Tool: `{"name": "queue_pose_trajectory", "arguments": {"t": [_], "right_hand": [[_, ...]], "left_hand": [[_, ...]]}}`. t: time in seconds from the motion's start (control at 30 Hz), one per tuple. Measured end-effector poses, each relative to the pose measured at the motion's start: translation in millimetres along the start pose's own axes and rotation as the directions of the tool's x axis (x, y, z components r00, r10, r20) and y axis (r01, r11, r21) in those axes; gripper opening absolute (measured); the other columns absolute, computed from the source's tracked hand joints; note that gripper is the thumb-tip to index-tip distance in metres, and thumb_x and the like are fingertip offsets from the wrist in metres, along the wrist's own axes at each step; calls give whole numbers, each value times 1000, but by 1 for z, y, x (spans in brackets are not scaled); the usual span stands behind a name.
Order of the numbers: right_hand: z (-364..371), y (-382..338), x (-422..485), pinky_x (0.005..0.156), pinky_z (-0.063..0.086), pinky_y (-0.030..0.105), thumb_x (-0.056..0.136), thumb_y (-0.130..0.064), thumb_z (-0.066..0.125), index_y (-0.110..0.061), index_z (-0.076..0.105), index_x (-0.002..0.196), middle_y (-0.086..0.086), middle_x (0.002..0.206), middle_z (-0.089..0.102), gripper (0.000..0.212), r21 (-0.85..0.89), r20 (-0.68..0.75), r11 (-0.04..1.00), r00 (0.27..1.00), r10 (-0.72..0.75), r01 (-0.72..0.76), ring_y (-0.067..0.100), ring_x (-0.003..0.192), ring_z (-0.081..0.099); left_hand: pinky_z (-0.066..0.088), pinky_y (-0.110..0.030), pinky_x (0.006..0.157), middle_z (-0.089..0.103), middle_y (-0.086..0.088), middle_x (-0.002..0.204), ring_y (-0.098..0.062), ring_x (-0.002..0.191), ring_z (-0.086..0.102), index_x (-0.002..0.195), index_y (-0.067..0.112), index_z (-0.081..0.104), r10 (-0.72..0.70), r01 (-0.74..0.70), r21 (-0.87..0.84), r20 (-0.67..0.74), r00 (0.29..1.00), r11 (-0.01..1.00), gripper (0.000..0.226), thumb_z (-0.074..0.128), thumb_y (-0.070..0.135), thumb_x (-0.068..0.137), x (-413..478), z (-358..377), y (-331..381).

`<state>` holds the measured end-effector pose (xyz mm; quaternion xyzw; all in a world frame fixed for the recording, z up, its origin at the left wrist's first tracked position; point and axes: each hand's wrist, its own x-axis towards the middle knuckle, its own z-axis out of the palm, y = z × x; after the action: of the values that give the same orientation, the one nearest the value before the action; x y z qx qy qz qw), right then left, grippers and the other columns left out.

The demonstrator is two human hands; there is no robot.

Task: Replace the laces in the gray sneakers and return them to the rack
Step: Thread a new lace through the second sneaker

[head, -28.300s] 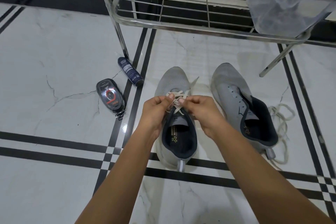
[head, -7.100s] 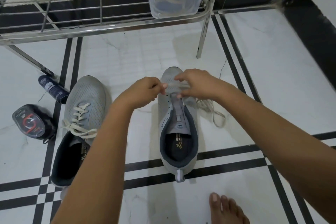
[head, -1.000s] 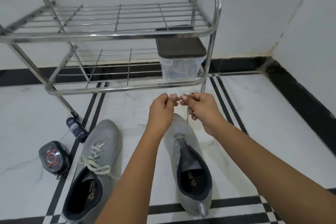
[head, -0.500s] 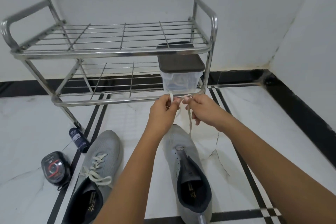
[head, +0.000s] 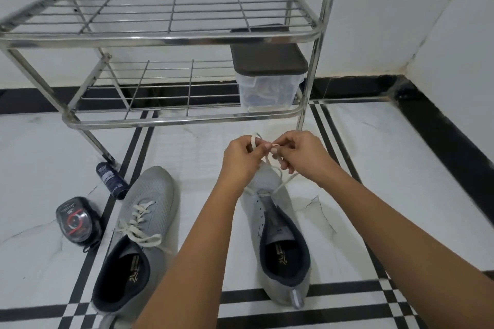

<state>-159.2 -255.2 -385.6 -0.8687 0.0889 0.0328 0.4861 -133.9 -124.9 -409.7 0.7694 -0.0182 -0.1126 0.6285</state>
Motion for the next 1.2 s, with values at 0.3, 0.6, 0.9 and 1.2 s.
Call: {"name": "queue_pose_trajectory", "arguments": {"t": [0.3, 0.6, 0.9, 1.2], "right_hand": [[21, 57, 2, 40, 43, 23, 87, -5, 56, -7, 60, 78, 13, 68, 60, 10, 175, 10, 945, 961, 278, -275, 19, 47, 56], [24, 63, 5, 90, 42, 24, 88, -18, 60, -7, 66, 113, 8, 117, 64, 27, -404, 118, 914, 990, 81, -27, 22, 109, 58], [16, 69, 16, 62, 44, 26, 86, -13, 59, -5, 65, 86, 9, 85, 67, 10, -245, -13, 962, 992, 125, -125, 16, 74, 57], [-17, 41, 15, 53, 28, 23, 86, -28, 66, -12, 69, 81, -5, 56, 47, 17, 201, 358, 904, 887, 291, -378, 8, 52, 35]], "left_hand": [[48, -25, 54, 55, -3, 67, -15, 57, 51, 81, 8, 60, -311, 310, -82, -2, 950, 947, 16, 49, 10, 93, 3, 27, -56], [43, -22, 50, 54, -6, 62, -14, 51, 49, 71, 11, 57, -348, 348, 10, 27, 937, 937, 21, 54, 14, 92, 11, 40, -75], [42, -17, 41, 54, -6, 56, -5, 33, 47, 68, 8, 56, -383, 382, -15, -43, 923, 924, 23, 53, 12, 90, 15, 37, -78], [46, -29, 60, 55, -8, 63, -18, 53, 50, 73, 9, 54, -376, 374, 102, 4, 926, 922, 21, 53, 18, 92, 17, 42, -71]]}}
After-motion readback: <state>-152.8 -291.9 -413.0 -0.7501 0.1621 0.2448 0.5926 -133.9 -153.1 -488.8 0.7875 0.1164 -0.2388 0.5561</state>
